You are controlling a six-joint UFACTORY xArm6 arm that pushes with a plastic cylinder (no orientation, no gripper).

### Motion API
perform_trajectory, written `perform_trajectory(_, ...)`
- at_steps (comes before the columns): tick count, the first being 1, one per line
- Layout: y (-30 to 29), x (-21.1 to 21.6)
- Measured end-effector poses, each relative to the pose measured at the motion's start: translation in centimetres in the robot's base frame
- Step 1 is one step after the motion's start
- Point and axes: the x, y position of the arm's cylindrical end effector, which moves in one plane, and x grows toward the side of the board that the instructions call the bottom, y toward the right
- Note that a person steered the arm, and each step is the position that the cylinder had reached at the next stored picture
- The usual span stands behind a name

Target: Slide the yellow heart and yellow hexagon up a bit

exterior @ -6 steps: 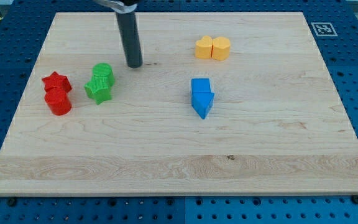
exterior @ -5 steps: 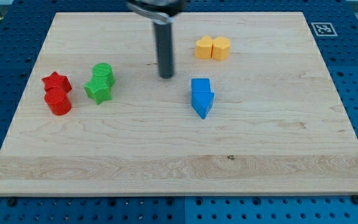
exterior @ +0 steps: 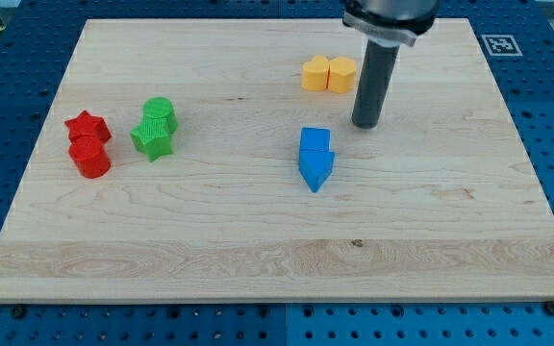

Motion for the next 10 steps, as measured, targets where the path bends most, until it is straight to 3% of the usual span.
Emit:
perform_trajectory(1,0.0,-3.8)
perform_trajectory(2,0.0,-3.8)
perform_trajectory(6,-0.6,-1.0)
perform_trajectory(8,-3.8,0.4)
perform_trajectory(10,-4.3,-6.9)
